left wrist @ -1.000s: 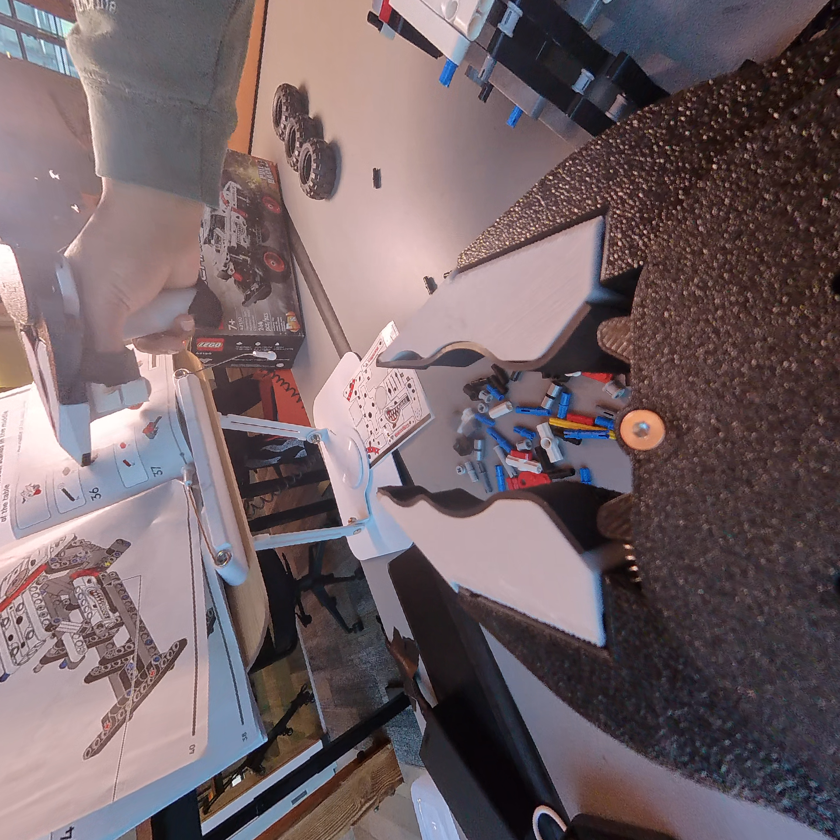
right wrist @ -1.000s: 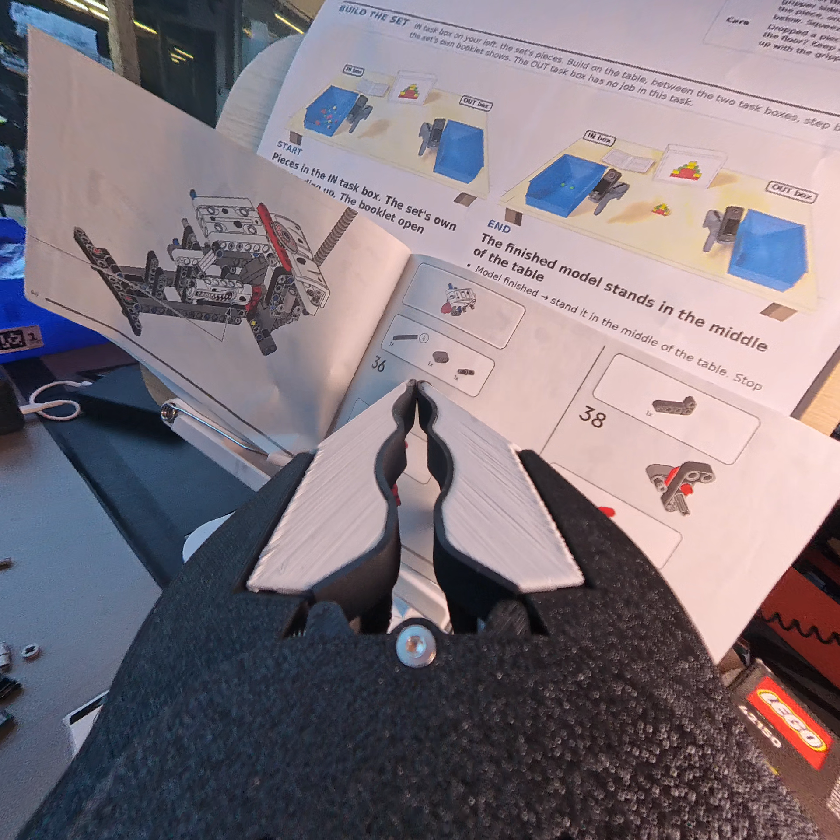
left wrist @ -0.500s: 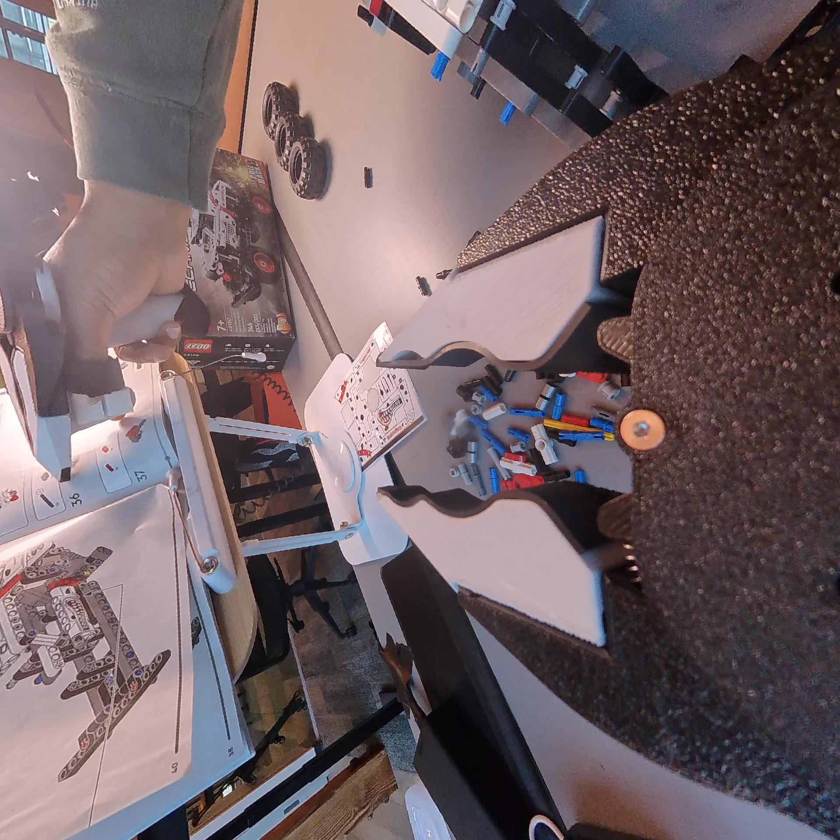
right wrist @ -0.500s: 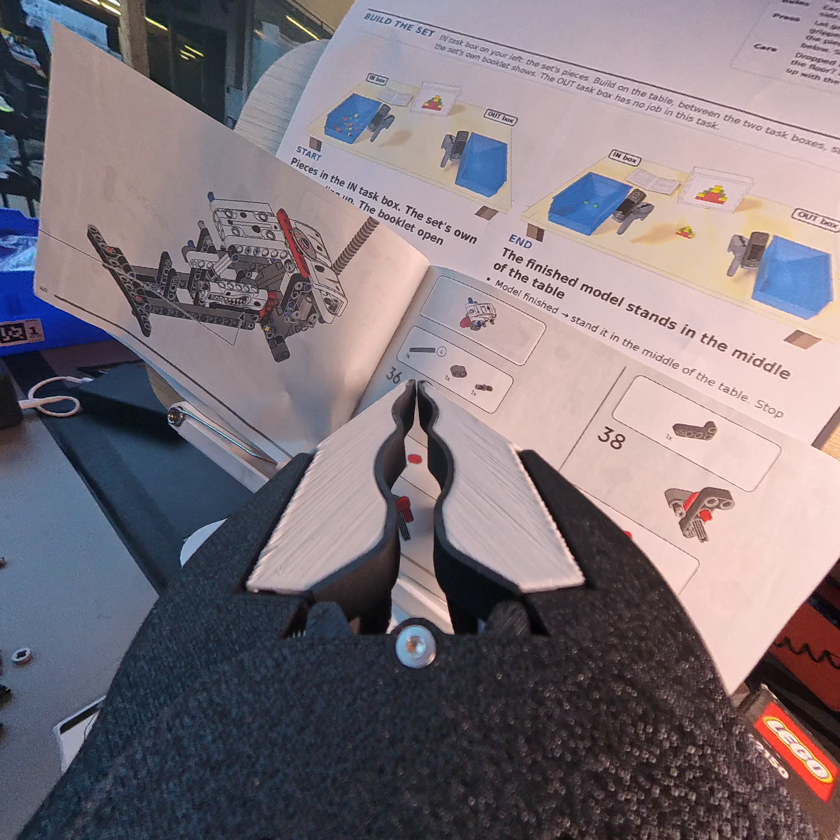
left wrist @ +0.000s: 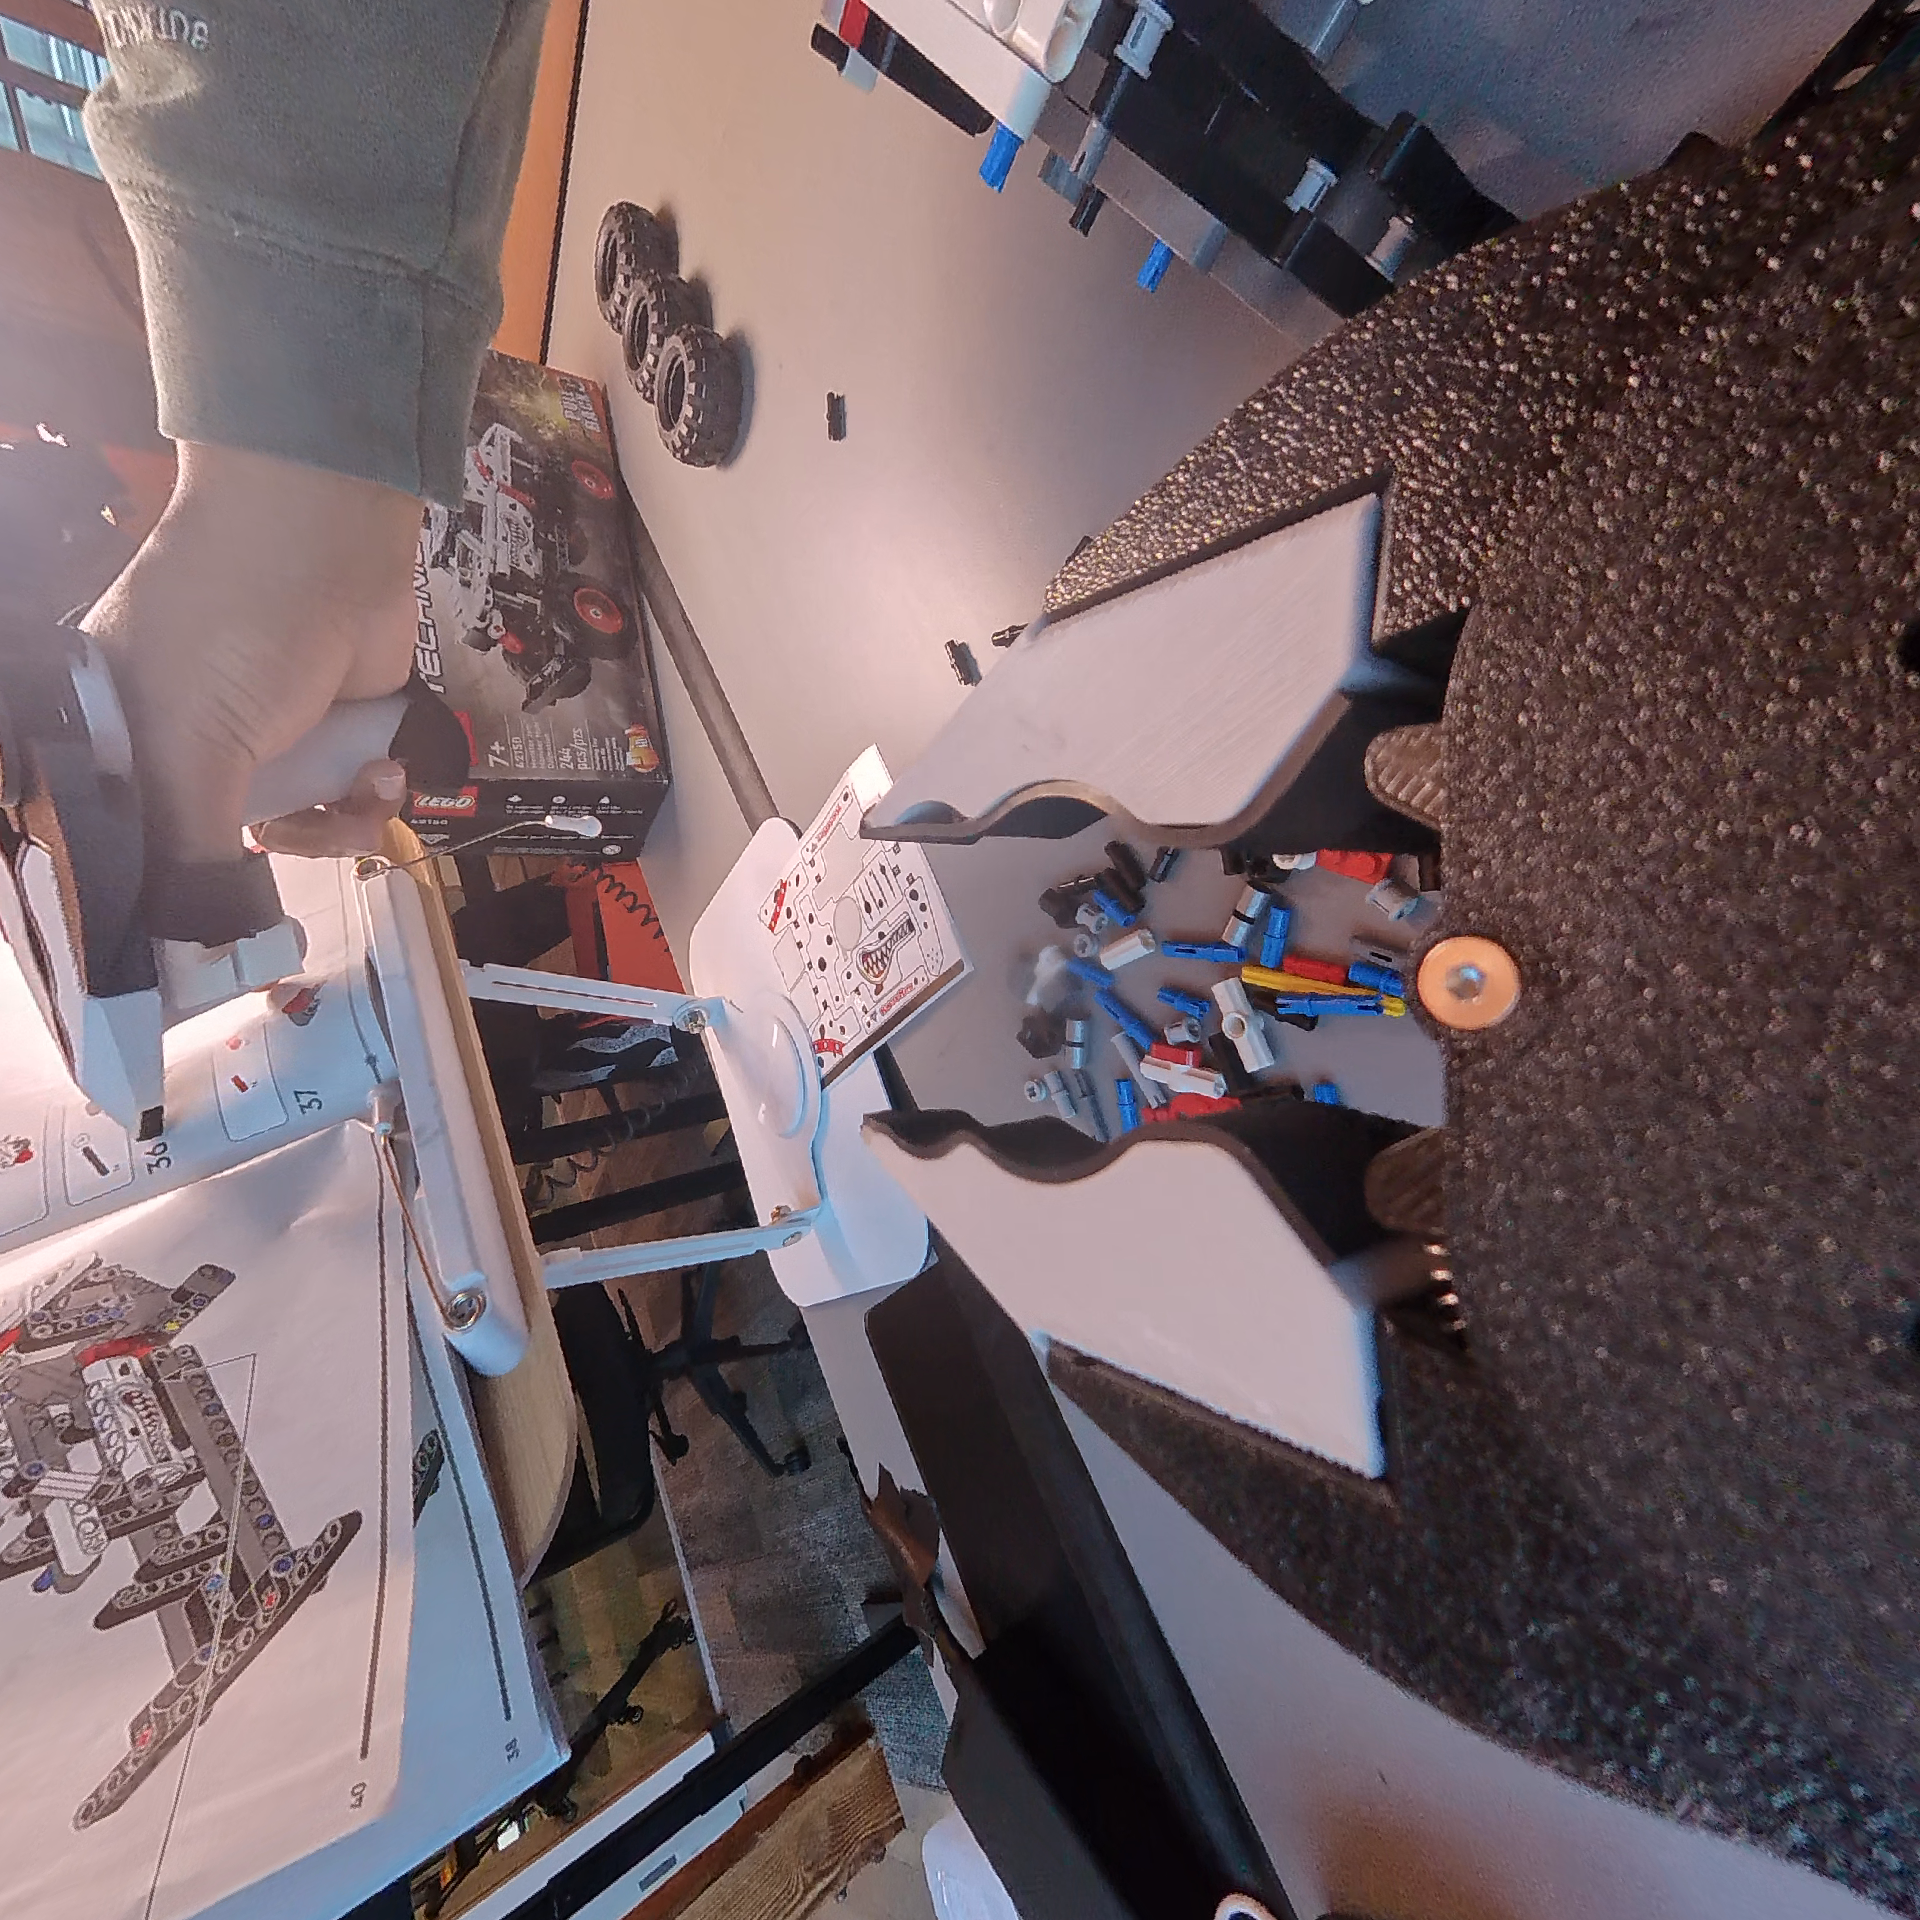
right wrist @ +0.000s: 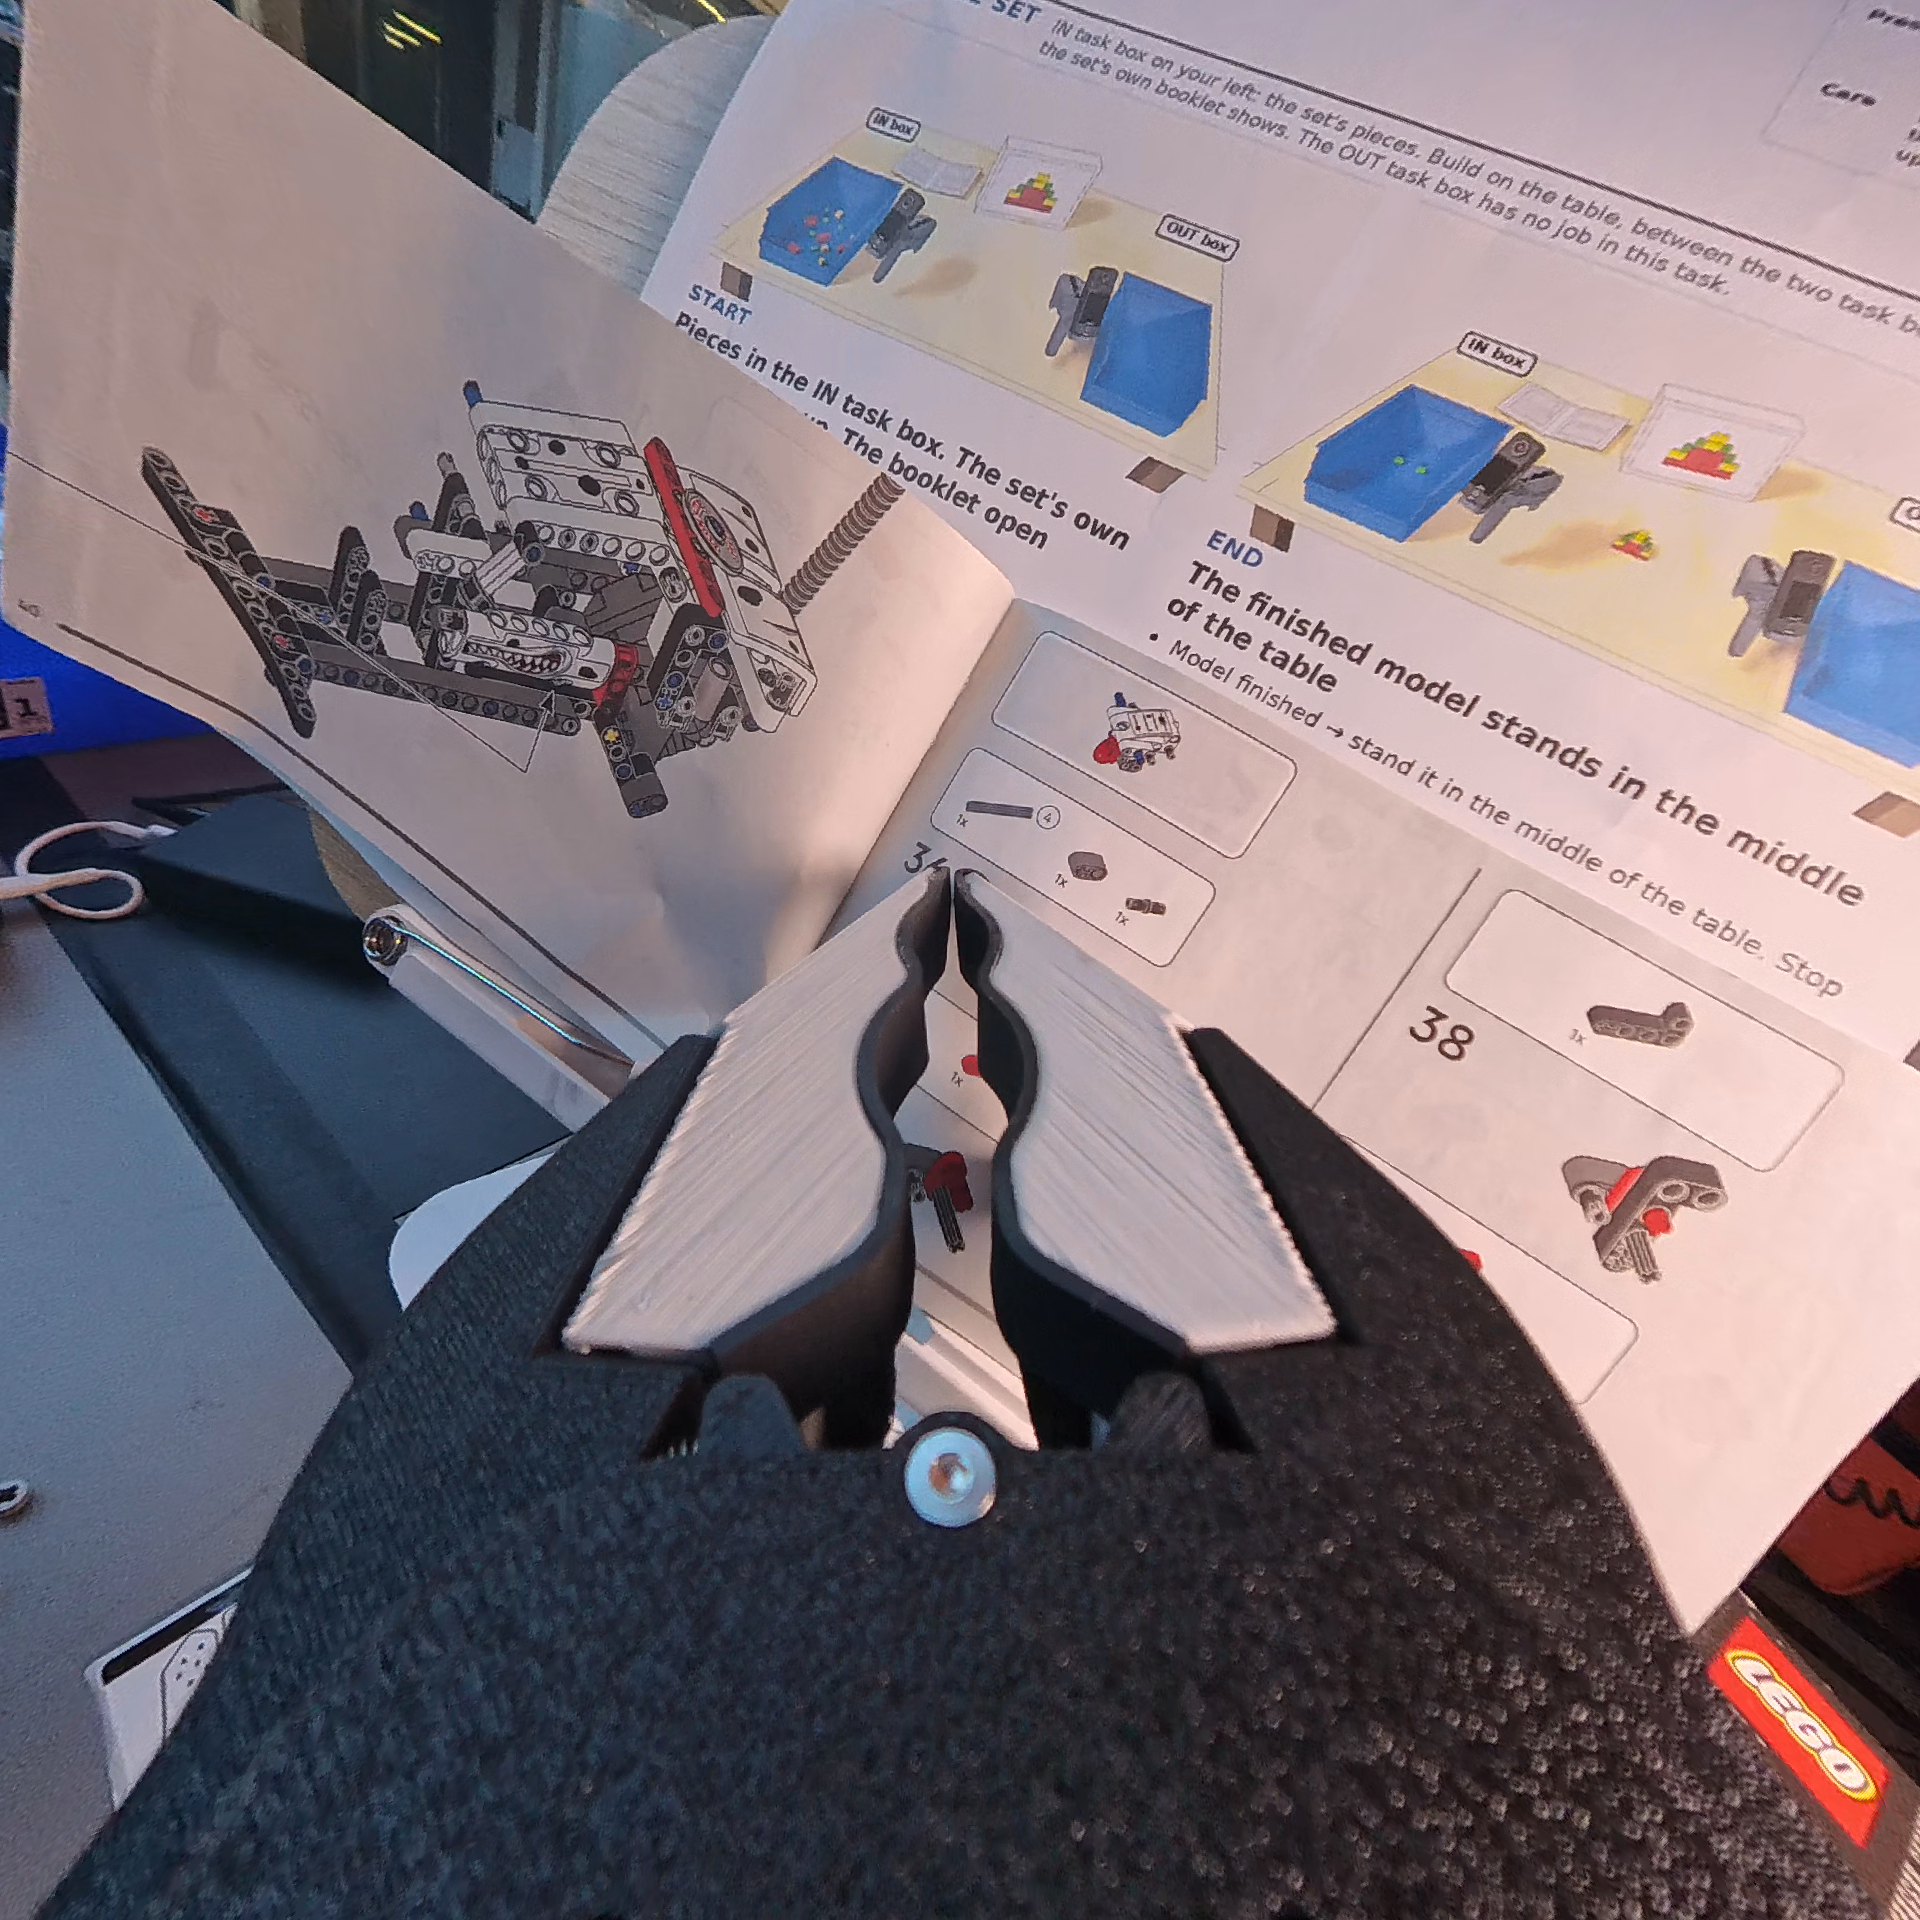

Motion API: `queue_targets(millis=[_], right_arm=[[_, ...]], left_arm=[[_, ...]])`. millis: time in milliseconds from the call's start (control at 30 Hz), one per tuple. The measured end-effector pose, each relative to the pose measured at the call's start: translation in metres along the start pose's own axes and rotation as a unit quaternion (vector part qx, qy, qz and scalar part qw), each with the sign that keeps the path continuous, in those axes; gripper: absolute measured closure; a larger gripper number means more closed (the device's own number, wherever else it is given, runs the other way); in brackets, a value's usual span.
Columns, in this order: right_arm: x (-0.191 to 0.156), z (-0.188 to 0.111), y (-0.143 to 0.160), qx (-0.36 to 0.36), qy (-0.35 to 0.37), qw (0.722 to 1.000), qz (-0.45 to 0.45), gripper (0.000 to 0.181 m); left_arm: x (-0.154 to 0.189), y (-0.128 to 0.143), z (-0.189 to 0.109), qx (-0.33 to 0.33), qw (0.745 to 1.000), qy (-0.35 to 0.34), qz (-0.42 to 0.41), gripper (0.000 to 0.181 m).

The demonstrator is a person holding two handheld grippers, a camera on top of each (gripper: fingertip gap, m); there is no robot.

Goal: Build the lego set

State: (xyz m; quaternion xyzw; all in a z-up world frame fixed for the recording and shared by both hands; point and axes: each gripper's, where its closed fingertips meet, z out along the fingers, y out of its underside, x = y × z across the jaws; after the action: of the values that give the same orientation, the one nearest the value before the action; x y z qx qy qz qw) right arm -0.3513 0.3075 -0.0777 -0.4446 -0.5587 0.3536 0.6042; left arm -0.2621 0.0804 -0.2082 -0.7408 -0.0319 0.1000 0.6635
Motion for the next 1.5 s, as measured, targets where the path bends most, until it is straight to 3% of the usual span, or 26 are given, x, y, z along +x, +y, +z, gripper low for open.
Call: queue_targets(millis=[1500], right_arm=[[0.014,-0.011,0.004,-0.015,0.014,1.0,-0.017,0.167]], left_arm=[[0.001,0.004,0.003,-0.007,1.0,0.01,-0.019,0.13]])
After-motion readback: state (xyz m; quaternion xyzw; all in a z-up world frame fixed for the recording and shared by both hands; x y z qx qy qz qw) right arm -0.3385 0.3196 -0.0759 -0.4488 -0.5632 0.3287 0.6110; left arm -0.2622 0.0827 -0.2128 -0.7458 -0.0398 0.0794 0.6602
